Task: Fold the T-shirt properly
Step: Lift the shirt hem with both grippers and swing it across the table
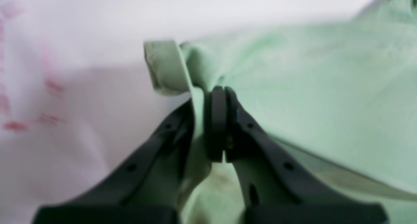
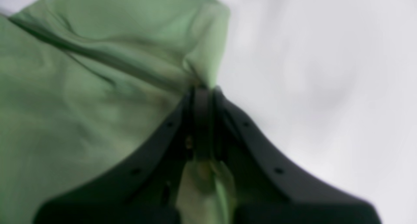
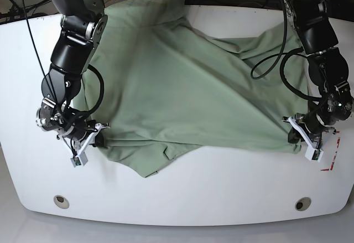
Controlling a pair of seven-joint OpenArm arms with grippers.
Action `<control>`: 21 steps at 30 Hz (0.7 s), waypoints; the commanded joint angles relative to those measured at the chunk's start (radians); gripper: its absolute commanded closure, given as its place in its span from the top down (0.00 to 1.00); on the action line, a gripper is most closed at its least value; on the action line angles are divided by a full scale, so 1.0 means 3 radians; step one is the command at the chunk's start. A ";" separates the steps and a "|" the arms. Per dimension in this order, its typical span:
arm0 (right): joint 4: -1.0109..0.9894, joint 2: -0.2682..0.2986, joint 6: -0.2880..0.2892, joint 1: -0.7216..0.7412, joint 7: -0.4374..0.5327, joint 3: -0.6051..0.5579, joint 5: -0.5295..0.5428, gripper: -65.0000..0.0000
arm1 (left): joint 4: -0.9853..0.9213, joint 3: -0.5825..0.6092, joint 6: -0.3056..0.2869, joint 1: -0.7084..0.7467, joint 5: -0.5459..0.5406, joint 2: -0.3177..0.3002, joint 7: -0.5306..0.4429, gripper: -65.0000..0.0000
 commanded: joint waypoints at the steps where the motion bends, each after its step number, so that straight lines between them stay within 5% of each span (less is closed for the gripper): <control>1: 0.0080 0.0063 -0.0001 0.0199 0.0088 0.0005 0.0065 0.00 | 0.0271 -0.0008 0.0021 -0.0087 -0.0039 -0.0048 -0.0024 0.00; 14: 0.0060 0.0344 -0.0001 0.1166 -0.0244 -0.0006 0.0045 0.00 | 0.1018 -0.0018 0.0016 -0.0588 -0.0039 -0.0109 0.0354 0.00; 21: 0.0080 0.0462 -0.0001 0.1861 -0.0515 -0.0364 0.0065 0.00 | 0.1090 -0.0003 0.0006 -0.1115 -0.0049 -0.0293 0.0416 0.00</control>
